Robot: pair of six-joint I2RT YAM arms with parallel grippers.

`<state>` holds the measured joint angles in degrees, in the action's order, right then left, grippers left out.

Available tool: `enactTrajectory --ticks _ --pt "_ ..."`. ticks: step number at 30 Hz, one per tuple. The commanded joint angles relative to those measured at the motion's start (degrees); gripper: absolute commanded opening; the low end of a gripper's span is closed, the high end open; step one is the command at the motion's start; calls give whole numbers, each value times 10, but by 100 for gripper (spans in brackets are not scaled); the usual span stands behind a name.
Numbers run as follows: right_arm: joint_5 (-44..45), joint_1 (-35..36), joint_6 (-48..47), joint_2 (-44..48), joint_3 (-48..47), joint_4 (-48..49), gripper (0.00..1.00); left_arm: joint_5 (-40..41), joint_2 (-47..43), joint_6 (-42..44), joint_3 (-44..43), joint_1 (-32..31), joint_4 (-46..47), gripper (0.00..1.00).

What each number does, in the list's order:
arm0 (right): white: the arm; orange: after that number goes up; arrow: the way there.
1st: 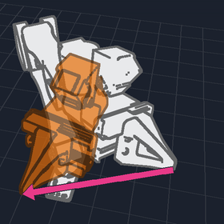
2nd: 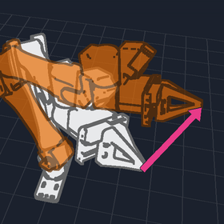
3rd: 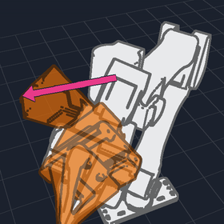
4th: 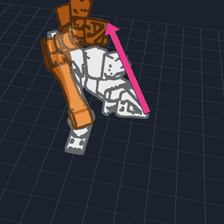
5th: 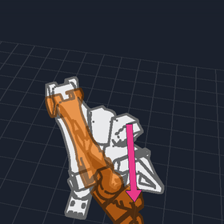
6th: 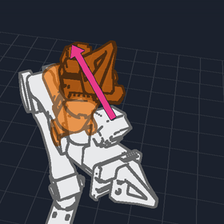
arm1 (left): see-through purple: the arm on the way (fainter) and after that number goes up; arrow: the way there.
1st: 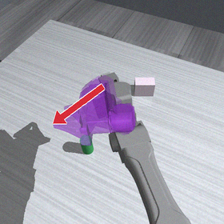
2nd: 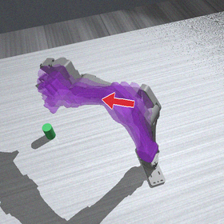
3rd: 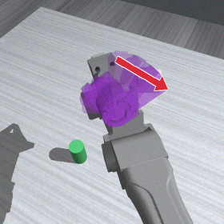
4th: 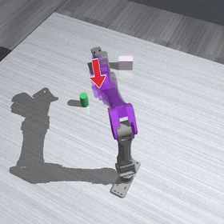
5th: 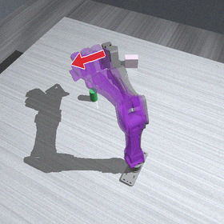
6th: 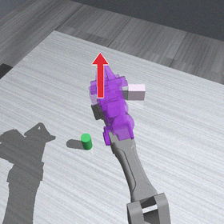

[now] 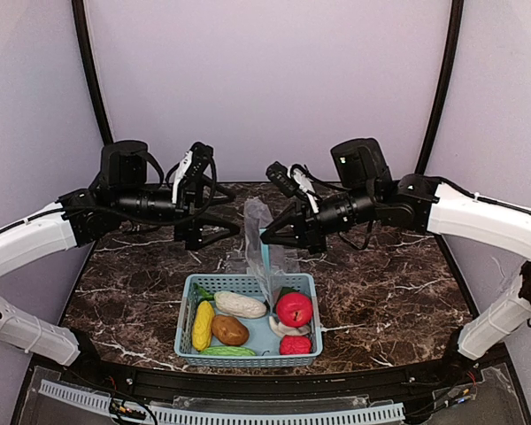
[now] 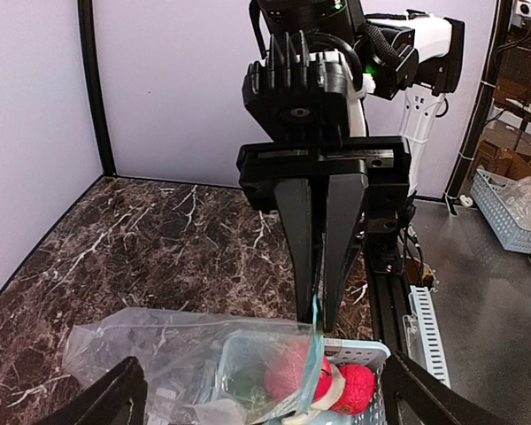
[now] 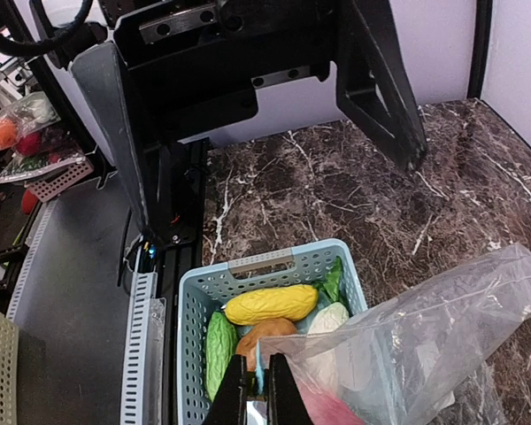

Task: Place the food in the zip-top bag and seal the zipper
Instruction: Pass from the right arm to the left

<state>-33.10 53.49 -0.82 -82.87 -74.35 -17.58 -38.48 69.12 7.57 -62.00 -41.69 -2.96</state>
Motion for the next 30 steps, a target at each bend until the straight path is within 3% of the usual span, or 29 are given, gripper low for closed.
enactTrajectory --ticks 1,7,12,22,30 --pt "-38 19 -26 -21 -41 -26 0 -31 4 0 12 -24 5 91" --pt "-40 20 -41 -39 -63 -39 0 -29 9 17 7 -45 -18 80" --pt "-48 21 -42 -42 -64 -39 0 -42 19 15 4 -45 -21 62" --pt "-53 21 -44 -39 -60 -41 0 -44 37 19 -2 -46 -36 49" --pt "-43 21 -43 -38 -55 -37 0 -42 38 24 -5 -49 -43 26"
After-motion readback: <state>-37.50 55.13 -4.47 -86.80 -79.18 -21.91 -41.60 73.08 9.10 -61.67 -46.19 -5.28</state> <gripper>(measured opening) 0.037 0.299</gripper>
